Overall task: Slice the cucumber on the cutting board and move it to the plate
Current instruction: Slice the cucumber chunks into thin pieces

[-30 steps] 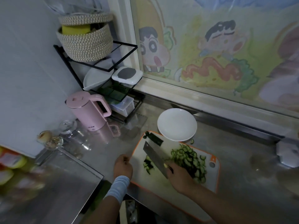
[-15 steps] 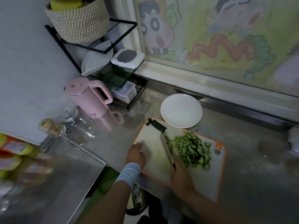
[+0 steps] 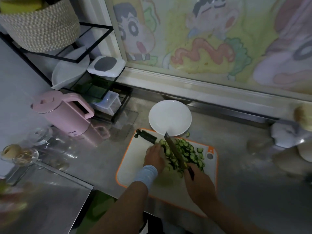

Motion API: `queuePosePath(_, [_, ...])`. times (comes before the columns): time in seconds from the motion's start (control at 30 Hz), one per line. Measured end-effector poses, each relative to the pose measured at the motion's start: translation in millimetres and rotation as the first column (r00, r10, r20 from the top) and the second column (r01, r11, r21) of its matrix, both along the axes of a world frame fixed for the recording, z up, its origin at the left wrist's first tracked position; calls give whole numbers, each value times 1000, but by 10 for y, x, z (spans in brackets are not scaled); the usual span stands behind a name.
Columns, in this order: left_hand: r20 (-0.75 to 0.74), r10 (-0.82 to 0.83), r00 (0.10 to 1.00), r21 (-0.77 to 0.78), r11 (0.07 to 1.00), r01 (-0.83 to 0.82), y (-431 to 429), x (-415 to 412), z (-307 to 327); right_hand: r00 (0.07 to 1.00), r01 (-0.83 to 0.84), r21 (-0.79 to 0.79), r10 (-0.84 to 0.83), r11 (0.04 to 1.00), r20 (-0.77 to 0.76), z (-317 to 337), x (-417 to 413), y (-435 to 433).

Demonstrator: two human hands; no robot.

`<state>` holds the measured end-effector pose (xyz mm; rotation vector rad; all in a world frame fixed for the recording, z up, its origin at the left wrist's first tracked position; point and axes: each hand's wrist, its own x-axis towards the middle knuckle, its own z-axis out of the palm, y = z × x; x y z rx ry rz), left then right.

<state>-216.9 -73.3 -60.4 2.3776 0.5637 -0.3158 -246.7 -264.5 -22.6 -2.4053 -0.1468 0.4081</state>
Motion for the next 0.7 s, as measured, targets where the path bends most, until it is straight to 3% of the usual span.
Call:
queuePosePath(0.1, [-70, 8, 998, -7, 1000, -9, -66, 62, -38, 997, 15, -19, -13, 1000, 73, 32, 202, -88])
queuePosePath(0.2, [-53, -72, 996, -10, 997, 72, -67, 138, -185, 993, 13, -64, -5, 998, 122, 11, 443, -207])
queuePosePath(0.37, [-31, 10, 999, -5, 1000, -10, -124, 249, -42, 982, -30, -202, 66, 979, 176, -39, 719, -459])
queuePosePath(0.47, [-61, -31, 998, -79, 997, 26, -196, 301, -11, 959, 10, -246, 60, 969, 275, -13, 804, -586])
queuePosePath(0.6, [-30, 49, 998, -55, 997, -51, -213, 241, -110, 980, -63, -271, 111, 960, 167, -21, 884, -659])
queuePosePath(0.7, [-64, 197, 978, 104, 976, -190, -251, 36, -27, 979, -133, -198, 160, 971, 125, -39, 857, -595])
